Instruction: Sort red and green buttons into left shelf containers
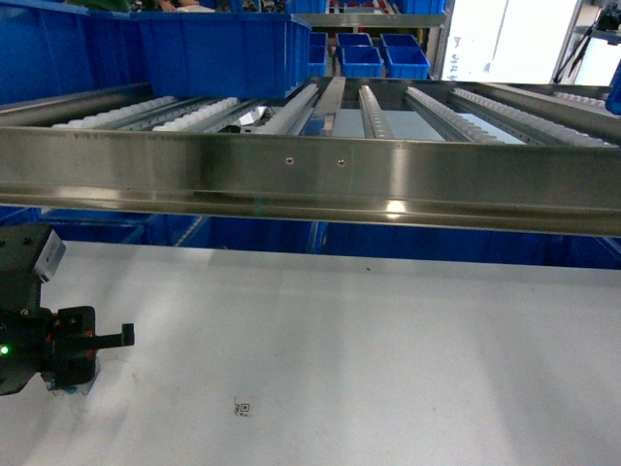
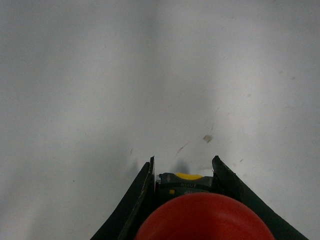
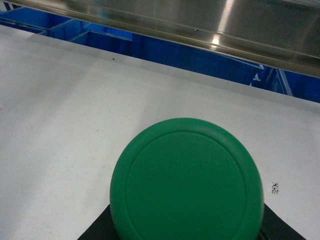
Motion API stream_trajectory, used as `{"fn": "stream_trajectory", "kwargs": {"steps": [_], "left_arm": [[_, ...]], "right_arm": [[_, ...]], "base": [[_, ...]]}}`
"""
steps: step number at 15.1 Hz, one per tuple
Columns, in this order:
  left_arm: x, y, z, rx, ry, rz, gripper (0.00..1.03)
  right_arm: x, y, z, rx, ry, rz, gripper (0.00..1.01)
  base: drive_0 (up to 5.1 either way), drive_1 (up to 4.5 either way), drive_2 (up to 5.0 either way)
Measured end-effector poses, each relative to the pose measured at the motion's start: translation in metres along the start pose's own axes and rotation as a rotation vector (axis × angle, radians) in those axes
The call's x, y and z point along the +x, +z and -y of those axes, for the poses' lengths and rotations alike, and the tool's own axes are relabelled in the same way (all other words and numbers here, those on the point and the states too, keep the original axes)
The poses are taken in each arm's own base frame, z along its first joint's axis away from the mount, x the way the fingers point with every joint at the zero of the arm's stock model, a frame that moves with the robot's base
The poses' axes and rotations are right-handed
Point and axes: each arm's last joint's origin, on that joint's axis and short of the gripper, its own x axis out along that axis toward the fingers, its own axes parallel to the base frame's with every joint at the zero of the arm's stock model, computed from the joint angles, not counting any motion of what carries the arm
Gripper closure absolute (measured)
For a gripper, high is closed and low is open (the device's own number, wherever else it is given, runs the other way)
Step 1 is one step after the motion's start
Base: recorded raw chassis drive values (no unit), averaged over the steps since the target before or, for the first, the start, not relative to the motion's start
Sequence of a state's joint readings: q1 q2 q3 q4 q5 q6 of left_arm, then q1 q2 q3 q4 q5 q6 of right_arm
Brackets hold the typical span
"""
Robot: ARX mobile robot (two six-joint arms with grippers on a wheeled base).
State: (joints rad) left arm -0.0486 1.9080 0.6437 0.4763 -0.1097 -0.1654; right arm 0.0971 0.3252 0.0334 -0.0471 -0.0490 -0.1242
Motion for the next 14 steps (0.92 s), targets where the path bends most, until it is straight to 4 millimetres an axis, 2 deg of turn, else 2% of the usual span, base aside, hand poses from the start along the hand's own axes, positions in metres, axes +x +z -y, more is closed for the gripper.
{"fn": "stream_trajectory", "kwargs": {"steps": [1,3,4,9,14], "left_arm": [[-0.02,0.021,0.0,0.013,-0.037,0.11,0.73],[-0.055,0.045,0.0,0.019,-0.044,0.297,0.73],[-0.064,0.048,0.0,0.02,-0.05,0.326,0.73],[-0.079,0.048,0.001,0.025,-0.056,0.357,0.73],[-0.102,0.037,0.005,0.049,-0.068,0.356,0.73]], "right_arm": [[0.0,0.0,0.0,0.0,0.0,0.0,0.67],[0.0,0.0,0.0,0.0,0.0,0.0,0.67],[0.0,0.0,0.0,0.0,0.0,0.0,0.67],[0.0,0.0,0.0,0.0,0.0,0.0,0.67],[0.0,0.0,0.0,0.0,0.0,0.0,0.67]], "base": [[0.0,0.0,0.0],[0.0,0.0,0.0],[0.0,0.0,0.0],[0.0,0.0,0.0],[0.0,0.0,0.0]]}}
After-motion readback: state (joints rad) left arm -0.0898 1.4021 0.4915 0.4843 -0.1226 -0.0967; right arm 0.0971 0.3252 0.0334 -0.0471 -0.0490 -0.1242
